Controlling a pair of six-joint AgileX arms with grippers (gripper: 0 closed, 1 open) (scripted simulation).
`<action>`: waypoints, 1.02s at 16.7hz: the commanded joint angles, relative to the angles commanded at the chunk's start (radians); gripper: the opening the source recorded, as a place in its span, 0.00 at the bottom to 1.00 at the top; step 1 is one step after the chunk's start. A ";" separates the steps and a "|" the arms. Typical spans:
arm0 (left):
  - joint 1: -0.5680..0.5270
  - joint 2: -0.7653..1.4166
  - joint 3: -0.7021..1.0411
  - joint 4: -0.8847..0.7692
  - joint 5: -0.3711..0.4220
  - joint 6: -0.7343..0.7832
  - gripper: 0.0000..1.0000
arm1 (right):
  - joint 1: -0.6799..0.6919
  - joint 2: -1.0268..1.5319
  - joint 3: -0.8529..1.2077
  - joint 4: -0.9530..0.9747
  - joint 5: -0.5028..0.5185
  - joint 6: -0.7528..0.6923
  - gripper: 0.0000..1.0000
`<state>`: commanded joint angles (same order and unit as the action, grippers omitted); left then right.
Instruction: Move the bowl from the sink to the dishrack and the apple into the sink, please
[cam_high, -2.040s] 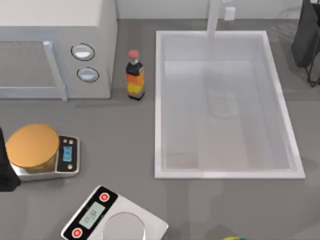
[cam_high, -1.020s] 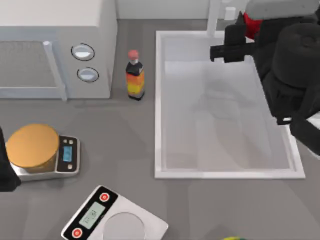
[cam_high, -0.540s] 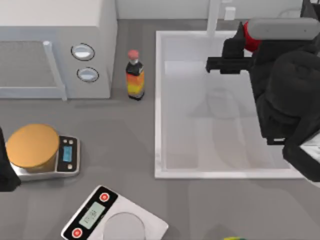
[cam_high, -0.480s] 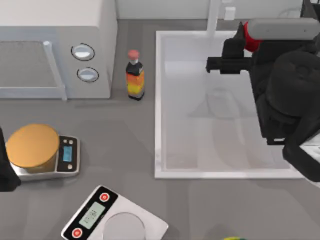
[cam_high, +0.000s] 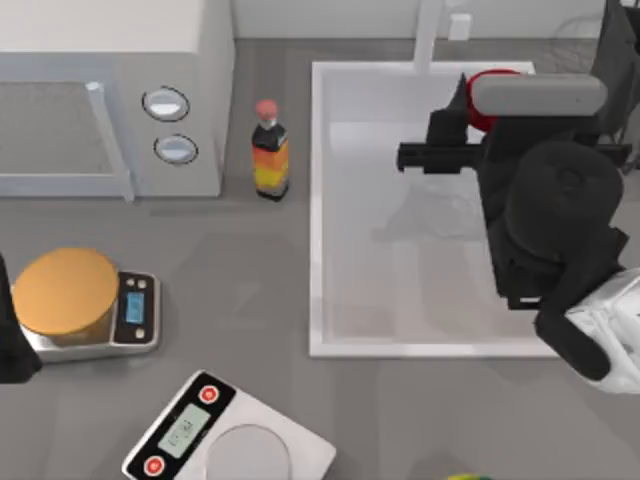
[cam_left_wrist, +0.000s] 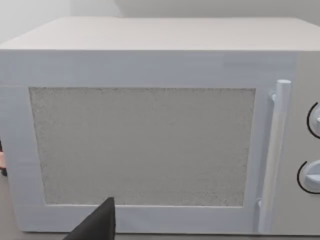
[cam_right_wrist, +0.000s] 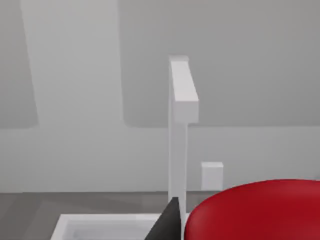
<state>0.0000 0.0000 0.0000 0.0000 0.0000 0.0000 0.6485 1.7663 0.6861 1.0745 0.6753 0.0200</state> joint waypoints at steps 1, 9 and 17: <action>0.000 0.000 0.000 0.000 0.000 0.000 1.00 | 0.001 0.045 -0.007 0.052 0.001 0.000 0.00; 0.000 0.000 0.000 0.000 0.000 0.000 1.00 | 0.001 0.399 -0.066 0.461 0.008 -0.003 0.00; 0.000 0.000 0.000 0.000 0.000 0.000 1.00 | 0.001 0.465 -0.077 0.538 0.009 -0.004 0.08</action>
<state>0.0000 0.0000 0.0000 0.0000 0.0000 0.0000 0.6491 2.2314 0.6086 1.6129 0.6848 0.0160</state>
